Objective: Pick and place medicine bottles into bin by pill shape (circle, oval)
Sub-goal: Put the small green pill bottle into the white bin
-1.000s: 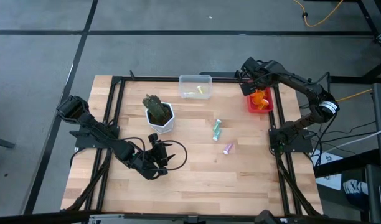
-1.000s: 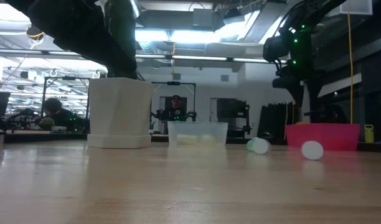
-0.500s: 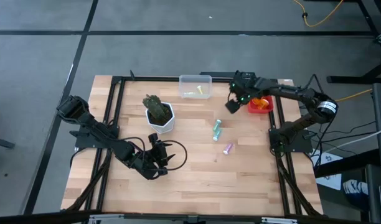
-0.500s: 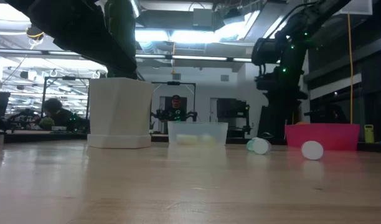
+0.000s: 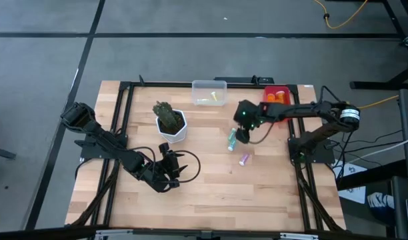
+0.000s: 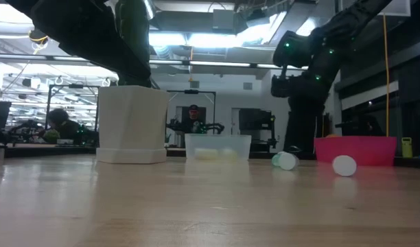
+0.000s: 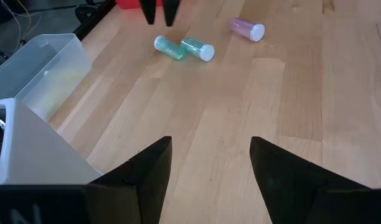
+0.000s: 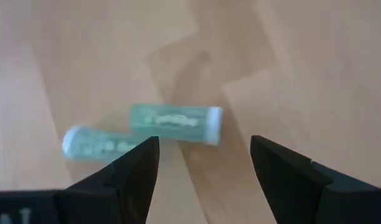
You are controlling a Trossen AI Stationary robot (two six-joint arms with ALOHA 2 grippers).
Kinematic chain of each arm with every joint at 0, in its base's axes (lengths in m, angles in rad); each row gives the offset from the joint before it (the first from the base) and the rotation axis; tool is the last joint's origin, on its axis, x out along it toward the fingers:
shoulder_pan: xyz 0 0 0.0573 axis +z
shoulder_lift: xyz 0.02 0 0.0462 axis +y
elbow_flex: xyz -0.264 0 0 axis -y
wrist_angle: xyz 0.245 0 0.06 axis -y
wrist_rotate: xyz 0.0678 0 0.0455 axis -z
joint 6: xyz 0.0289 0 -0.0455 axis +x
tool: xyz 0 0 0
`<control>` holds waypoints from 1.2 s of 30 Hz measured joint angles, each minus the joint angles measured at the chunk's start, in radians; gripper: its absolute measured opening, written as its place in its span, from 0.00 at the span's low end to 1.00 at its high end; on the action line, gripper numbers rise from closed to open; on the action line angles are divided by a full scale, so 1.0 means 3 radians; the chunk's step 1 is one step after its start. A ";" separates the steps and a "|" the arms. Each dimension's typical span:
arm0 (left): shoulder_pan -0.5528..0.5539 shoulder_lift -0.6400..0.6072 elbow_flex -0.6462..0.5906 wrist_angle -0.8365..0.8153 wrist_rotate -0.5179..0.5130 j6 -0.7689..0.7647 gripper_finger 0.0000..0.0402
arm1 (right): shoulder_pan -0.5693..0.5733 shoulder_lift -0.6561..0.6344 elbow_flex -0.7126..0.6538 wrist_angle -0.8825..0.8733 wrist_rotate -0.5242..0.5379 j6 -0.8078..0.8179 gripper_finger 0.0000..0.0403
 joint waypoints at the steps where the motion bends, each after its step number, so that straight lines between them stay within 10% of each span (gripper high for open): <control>1: 0.0001 0.0000 0.0000 0.0000 0.0000 0.0000 0.52 | 0.0056 0.0000 -0.0026 0.0048 0.0004 -0.0127 0.63; 16: -0.0001 0.0000 0.0000 0.0000 0.0000 0.0000 0.52 | 0.0467 0.0009 -0.0042 0.0579 0.0003 -0.1645 0.63; 36: 0.0000 0.0000 0.0000 0.0002 0.0000 0.0001 0.53 | 0.0411 0.0585 -0.0030 0.0475 0.0420 -0.1883 0.63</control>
